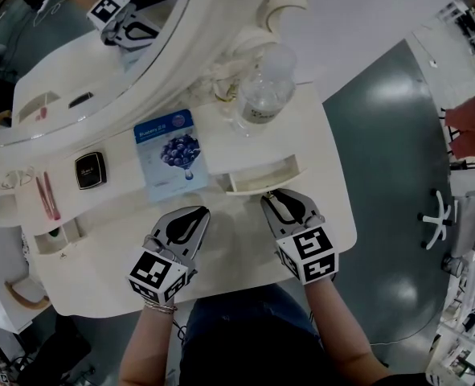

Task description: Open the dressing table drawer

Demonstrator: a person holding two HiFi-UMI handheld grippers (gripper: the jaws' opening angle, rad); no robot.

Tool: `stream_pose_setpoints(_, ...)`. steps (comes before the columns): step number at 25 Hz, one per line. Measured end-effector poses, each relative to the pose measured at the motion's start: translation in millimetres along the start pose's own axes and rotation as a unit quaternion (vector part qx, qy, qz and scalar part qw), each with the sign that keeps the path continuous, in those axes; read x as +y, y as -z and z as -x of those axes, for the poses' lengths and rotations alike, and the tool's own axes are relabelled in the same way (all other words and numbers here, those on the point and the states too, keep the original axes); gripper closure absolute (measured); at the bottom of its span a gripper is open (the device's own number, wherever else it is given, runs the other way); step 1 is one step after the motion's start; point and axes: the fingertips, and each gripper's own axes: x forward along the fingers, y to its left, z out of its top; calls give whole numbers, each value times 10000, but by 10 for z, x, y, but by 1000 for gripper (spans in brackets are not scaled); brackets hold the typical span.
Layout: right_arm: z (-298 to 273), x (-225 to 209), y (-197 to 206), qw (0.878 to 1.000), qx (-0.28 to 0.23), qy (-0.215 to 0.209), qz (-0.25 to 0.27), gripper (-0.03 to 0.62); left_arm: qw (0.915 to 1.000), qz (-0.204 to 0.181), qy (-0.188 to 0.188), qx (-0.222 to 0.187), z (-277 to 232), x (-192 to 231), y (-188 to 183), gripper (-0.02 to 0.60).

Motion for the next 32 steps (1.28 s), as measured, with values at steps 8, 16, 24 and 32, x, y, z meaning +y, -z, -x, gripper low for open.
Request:
stream_pose_setpoints(8, 39, 25, 62, 10000, 41, 63, -5, 485, 10000, -20, 88, 4, 21, -61, 27, 561)
stream_pose_setpoints(16, 40, 28, 78, 9996, 1, 291, 29, 469, 9998, -92, 174, -24, 73, -99, 34, 561)
stream_pose_setpoints(24, 141, 76, -7, 9992, -159, 357, -7, 447, 9998, -147, 97, -74, 230, -113, 23, 561)
stream_pose_setpoints(32, 305, 202, -103, 9989, -434, 150, 94, 528, 9997, -200, -33, -136, 374, -222, 6, 561)
